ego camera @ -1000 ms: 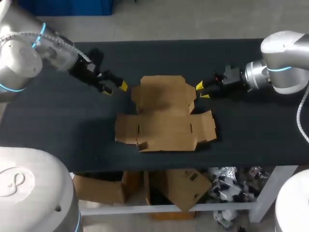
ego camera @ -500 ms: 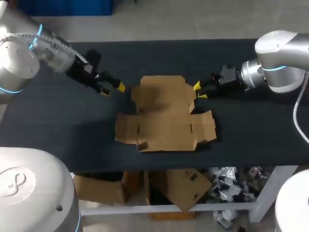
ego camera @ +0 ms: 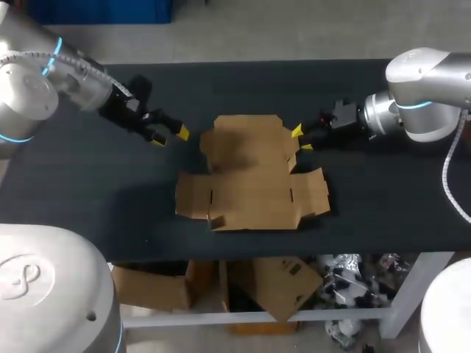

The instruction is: Assemble the packaging by folding the flat box into shape, placing the metal phone stand inside, and closing the box properly

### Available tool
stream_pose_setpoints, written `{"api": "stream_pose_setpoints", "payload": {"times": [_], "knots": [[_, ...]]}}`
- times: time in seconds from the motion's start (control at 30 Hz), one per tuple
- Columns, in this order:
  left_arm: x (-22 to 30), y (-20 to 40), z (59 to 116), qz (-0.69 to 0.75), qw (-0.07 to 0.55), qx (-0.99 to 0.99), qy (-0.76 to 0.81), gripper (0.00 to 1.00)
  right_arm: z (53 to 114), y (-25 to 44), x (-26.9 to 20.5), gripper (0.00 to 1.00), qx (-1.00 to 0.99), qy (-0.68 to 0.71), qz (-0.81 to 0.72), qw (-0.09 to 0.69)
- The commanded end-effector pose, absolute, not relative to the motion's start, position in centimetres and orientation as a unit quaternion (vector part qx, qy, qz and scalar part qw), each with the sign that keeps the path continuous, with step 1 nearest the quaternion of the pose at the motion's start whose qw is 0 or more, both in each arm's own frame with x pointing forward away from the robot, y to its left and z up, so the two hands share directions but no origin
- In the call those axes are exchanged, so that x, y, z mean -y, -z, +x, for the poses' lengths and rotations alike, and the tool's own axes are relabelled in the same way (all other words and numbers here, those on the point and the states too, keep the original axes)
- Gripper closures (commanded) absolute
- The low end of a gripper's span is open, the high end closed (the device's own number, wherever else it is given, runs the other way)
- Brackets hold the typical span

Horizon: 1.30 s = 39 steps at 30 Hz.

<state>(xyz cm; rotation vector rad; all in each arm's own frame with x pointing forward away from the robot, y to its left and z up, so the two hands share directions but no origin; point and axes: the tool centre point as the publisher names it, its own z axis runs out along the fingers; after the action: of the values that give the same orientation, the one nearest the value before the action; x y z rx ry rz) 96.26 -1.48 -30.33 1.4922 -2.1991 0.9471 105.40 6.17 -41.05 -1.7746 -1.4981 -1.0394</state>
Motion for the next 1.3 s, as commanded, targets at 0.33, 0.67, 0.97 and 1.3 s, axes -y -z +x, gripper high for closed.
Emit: {"api": "stream_pose_setpoints", "payload": {"times": [0.33, 0.67, 0.97, 1.3], "knots": [[0.9, 30.2, 95.8, 0.523, 0.157, 0.768, -0.335, 0.0, 106.3, 41.9, -7.4, 0.54, 0.566, 0.392, -0.658, 0.307], [0.6, 30.3, 95.7, 0.523, 0.159, 0.768, -0.334, 0.0, 106.2, 42.3, -7.9, 0.55, 0.564, 0.402, -0.649, 0.314], [1.0, 30.5, 95.7, 0.52, 0.161, 0.771, -0.331, 0.0, 106.0, 42.4, -8.1, 0.56, 0.566, 0.433, -0.625, 0.318], [1.0, 30.6, 95.6, 0.517, 0.167, 0.773, -0.327, 0.0, 106.0, 41.9, -8.3, 1.0, 0.574, 0.462, -0.598, 0.316]]}}
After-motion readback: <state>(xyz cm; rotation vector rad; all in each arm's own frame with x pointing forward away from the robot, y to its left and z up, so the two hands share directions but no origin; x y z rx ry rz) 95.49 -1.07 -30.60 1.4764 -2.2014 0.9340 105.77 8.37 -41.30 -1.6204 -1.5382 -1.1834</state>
